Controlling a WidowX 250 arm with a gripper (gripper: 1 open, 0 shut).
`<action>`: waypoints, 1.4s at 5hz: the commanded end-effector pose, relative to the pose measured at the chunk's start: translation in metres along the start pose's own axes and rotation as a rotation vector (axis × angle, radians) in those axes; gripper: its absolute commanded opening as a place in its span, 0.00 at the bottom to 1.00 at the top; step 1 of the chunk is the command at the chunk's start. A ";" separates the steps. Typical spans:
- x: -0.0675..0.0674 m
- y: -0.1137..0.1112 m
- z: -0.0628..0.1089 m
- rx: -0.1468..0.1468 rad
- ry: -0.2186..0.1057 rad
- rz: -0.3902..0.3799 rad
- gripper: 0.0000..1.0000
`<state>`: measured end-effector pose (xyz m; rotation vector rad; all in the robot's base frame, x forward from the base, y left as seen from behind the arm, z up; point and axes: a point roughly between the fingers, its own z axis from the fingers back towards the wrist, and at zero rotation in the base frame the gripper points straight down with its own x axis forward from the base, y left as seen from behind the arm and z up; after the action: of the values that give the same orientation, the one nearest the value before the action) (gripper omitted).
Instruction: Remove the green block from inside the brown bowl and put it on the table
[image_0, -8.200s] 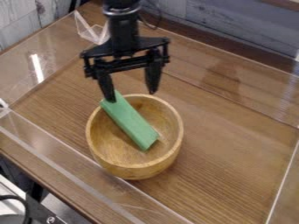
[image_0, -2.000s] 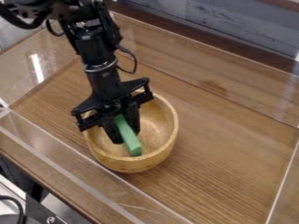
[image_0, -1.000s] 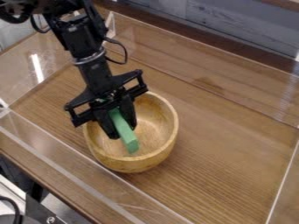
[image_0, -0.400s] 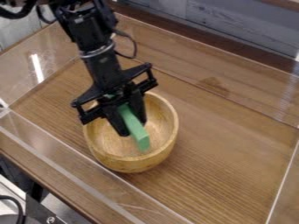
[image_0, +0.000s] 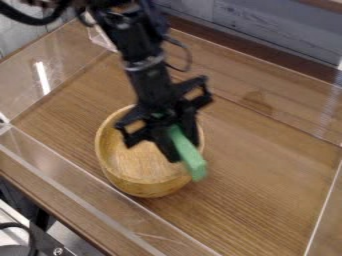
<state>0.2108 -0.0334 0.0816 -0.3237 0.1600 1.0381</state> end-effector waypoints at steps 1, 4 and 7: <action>-0.027 -0.027 -0.008 -0.050 -0.022 -0.044 0.00; -0.076 -0.068 -0.032 -0.016 -0.023 -0.200 0.00; -0.063 -0.069 -0.028 -0.032 -0.031 -0.209 0.00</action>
<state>0.2291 -0.1251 0.0729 -0.3080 0.1198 0.8395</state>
